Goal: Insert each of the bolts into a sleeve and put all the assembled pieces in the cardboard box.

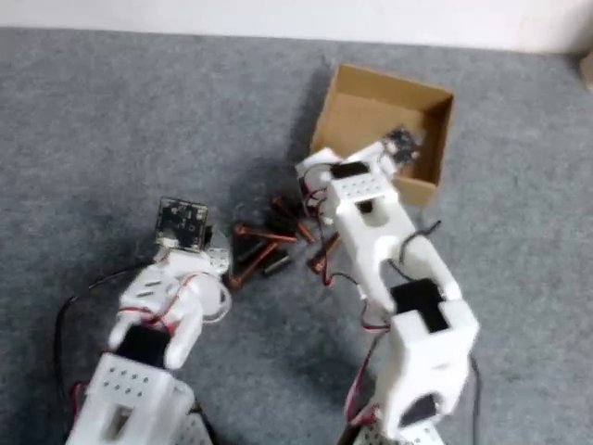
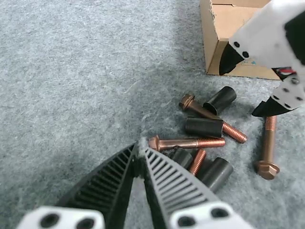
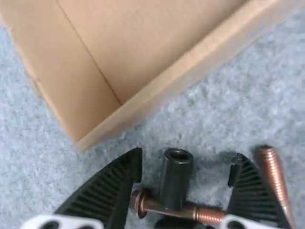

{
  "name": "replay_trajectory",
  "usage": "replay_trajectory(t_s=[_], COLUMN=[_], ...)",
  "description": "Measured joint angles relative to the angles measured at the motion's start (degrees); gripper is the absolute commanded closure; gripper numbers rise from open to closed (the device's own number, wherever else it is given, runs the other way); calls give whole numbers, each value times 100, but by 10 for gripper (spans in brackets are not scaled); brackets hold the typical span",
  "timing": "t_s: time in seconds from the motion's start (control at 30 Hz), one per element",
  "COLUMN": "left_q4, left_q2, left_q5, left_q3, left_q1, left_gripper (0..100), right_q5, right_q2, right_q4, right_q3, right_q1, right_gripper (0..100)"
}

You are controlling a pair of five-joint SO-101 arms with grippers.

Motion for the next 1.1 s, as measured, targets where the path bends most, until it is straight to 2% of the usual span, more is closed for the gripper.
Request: replay_trajectory(t_s=[1.1], left_q4=[0], left_q2=[0], left_q5=[0], left_q3=[0], left_q1=[0], left_gripper=[993], right_q5=[-18], right_q2=[-62], right_q4=[-70], right_q3=[712], right_q1=[-299], right_gripper=[745])
